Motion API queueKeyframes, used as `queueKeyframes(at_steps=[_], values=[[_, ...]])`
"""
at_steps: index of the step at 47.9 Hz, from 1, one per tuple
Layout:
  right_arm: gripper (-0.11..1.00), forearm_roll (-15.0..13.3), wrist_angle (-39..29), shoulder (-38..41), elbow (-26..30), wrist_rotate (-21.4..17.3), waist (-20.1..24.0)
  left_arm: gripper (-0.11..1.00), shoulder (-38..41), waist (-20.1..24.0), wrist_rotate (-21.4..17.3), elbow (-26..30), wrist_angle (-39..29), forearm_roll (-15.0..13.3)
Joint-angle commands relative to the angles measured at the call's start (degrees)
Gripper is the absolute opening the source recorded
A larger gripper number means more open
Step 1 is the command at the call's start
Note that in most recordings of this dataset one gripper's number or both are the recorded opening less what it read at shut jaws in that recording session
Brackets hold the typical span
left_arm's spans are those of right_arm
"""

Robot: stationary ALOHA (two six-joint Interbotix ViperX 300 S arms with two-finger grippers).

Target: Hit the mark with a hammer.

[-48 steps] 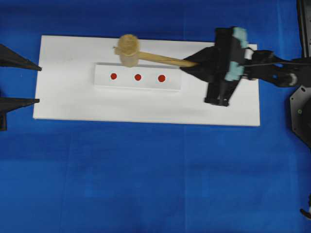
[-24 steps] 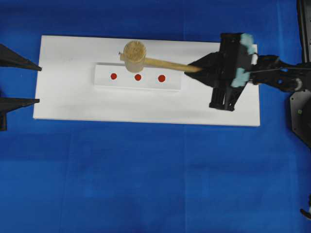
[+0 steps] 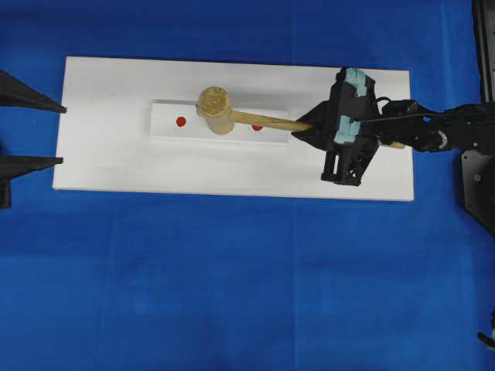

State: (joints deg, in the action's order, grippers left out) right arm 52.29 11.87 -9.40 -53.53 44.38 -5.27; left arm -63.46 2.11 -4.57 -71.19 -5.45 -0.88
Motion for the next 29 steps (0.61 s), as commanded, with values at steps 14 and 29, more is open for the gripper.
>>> queueKeyframes(at_steps=[14, 29], values=[[0.02, -0.2, 1.6, -17.0, -4.3, 0.5, 0.2, 0.82, 0.6, 0.1, 0.2, 0.4, 0.5, 0.1], [0.02, -0.3, 1.5, -29.0, -10.2, 0.4, 0.2, 0.82, 0.6, 0.1, 0.2, 0.4, 0.5, 0.0]])
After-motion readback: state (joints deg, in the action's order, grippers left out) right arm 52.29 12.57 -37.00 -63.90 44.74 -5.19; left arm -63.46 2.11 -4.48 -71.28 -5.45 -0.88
